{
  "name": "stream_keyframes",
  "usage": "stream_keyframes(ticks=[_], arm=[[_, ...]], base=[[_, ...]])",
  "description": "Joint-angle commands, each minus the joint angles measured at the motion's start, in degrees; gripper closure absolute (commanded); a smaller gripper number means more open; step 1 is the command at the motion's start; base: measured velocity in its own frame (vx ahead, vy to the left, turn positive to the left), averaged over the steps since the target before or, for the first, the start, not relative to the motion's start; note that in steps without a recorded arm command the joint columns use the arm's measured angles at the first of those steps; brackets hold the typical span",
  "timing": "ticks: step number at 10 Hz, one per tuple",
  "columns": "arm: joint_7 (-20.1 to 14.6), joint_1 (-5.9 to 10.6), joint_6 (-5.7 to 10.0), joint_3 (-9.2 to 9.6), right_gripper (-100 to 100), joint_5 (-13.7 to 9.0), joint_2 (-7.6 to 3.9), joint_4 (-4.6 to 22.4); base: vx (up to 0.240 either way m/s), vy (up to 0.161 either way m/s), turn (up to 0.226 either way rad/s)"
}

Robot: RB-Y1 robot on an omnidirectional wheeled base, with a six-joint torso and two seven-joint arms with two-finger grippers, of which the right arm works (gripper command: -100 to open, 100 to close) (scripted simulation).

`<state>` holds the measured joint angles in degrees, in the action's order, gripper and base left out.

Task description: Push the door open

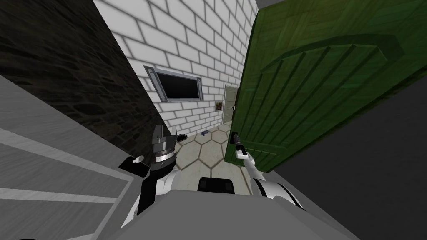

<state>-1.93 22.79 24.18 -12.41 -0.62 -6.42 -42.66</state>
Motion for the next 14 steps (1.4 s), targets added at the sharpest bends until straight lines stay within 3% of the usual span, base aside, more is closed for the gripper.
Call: stream_keyframes(ticks=[1,5,7,8,14], arm=[[0.78,0.1,0.4,-1.79,100,-0.41,-0.66,0.21],[1.48,-0.1,0.44,-4.08,100,-1.07,-1.4,0.36],[1.48,-0.1,0.44,-4.08,100,-1.07,-1.4,0.36],[1.87,-0.2,0.47,-5.34,100,-1.42,-1.79,0.45],[2.77,-0.46,0.53,-8.28,100,-2.26,-2.65,0.64]], base=[[0.182,0.092,-0.064],[0.147,0.093,-0.062],[0.094,0.05,-0.036],[0.142,0.046,-0.044],[0.171,0.098,-0.07]])
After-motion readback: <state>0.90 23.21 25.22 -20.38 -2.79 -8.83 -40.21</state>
